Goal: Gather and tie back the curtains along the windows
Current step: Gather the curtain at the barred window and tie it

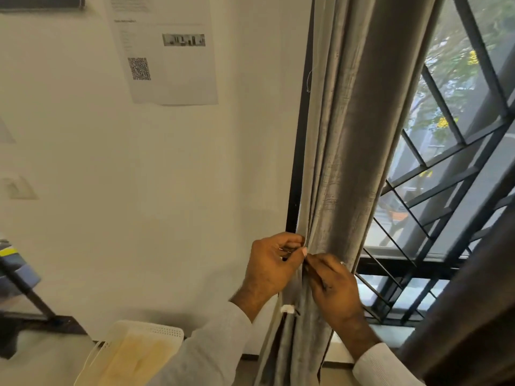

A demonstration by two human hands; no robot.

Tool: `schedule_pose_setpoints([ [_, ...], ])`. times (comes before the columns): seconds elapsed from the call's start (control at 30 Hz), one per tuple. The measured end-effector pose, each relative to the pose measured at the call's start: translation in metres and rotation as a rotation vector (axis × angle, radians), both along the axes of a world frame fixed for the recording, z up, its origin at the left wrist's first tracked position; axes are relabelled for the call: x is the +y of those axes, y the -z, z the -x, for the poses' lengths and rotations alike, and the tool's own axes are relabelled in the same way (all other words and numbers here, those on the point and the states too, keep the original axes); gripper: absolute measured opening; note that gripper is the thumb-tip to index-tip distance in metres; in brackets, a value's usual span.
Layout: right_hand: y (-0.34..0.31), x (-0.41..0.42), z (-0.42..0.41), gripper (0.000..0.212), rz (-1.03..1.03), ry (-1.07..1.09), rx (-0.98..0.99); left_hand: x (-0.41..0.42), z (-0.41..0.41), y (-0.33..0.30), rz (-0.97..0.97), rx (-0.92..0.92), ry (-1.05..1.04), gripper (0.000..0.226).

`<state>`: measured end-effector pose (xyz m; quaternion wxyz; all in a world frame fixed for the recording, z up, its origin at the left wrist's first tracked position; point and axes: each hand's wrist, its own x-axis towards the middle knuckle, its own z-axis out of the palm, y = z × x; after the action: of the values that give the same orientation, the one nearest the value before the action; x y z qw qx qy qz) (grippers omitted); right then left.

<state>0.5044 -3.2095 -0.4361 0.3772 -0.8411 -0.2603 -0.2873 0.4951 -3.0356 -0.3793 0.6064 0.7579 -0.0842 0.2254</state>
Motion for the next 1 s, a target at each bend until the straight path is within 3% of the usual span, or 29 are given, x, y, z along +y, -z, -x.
schedule_pose_setpoints([
  [0.1,-0.002,-0.012,-0.011,0.038,-0.039,-0.068,0.083,-0.009,-0.006,-0.010,-0.057,0.021,-0.017,0.039],
  [0.23,-0.002,-0.031,-0.021,0.032,-0.141,-0.254,0.163,-0.021,-0.014,-0.012,-0.187,-0.023,-0.131,0.012],
  [0.3,-0.007,-0.048,-0.021,0.030,-0.206,-0.134,0.130,-0.027,-0.013,-0.012,-0.261,-0.034,-0.206,0.006],
  [0.43,-0.019,-0.072,-0.034,0.030,-0.346,0.196,0.082,-0.038,-0.009,-0.012,-0.296,0.000,-0.334,0.017],
  [0.53,-0.018,-0.074,-0.050,0.043,-0.362,0.207,0.175,-0.043,-0.011,-0.013,-0.311,-0.002,-0.342,0.016],
  [0.73,-0.003,-0.071,-0.073,0.038,-0.455,0.194,0.305,-0.045,-0.016,-0.010,-0.329,-0.016,-0.347,0.014],
  [0.83,0.003,-0.071,-0.076,0.013,-0.359,0.232,0.180,-0.042,-0.019,-0.007,-0.353,-0.034,-0.364,0.015],
  [0.93,0.024,-0.059,-0.061,0.025,-0.103,0.183,-0.038,-0.039,-0.023,-0.004,-0.347,-0.003,-0.339,0.017],
  [1.0,0.041,-0.044,-0.051,0.041,0.033,0.161,-0.045,-0.040,-0.026,-0.003,-0.341,-0.020,-0.326,0.018],
])
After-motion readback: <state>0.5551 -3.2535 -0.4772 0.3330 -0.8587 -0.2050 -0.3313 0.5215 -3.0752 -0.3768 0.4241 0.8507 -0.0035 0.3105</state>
